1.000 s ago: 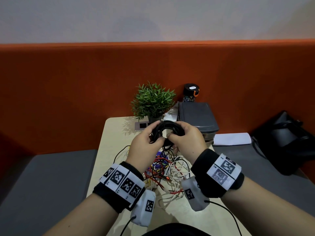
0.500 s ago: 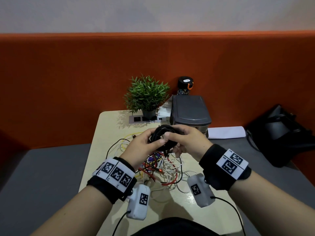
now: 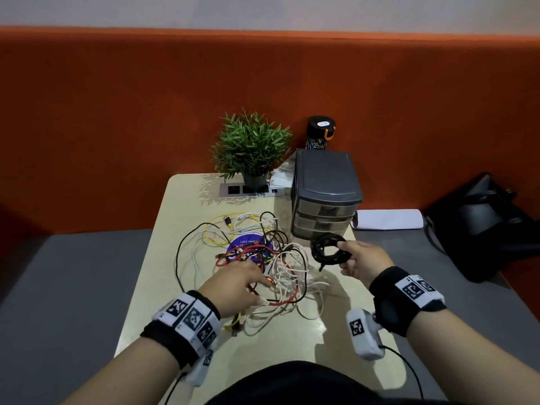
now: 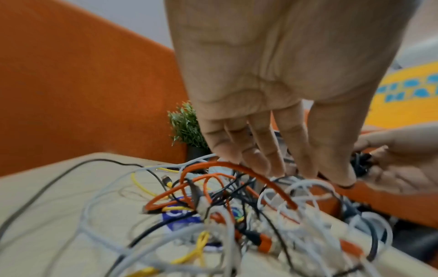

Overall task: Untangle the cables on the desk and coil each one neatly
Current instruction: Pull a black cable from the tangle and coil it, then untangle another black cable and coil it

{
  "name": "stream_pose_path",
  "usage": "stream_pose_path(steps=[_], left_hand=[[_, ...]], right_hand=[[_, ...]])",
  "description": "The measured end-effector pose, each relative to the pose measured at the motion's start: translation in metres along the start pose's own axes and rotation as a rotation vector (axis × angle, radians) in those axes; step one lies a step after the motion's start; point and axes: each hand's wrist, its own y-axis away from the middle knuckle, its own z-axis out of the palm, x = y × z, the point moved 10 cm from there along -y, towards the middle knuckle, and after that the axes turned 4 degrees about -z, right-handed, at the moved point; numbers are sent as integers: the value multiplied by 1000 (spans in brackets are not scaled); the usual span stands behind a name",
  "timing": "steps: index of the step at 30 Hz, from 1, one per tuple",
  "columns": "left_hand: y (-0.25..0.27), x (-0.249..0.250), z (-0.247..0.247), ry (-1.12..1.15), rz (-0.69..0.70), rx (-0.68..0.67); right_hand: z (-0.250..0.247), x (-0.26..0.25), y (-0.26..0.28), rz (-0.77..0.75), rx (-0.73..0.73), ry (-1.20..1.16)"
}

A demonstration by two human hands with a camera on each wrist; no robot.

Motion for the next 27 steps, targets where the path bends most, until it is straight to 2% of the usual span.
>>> stream_pose_path(steps=[2,4,9,13,15,18,20,21,23,25,27], left_hand=[[2,-6,8,-204,-6,18],[5,-14,11,-315,-50,42],[11,-28,14,-403,-90,71],[12,-36,17,-463,-118,67],[13,-43,17,-485,-140,48],[14,-52,12,-479,-163,29],[15,-56,8,-483,-180,36],[16,-59,6,-486,-189,45],[16,-64,2,-472,-207,65],[15,-68,0,-438,-221,73],[14,-73,-1,-411,-233,75]], right_hand=[[-12,16,-6,54,61,-15],[-18,35,-12,112,103,-28],[-19,72,-20,244,171,-108],[-10,76,-21,246,140,-101],[-11,73,-23,203,113,27],[-22,57,-28,93,126,406],[-24,32,-26,-48,167,702],[-17,18,-23,-144,167,762],[10,5,-16,-263,55,726],[47,10,-5,-267,-148,684],[78,21,5,-247,-289,743]])
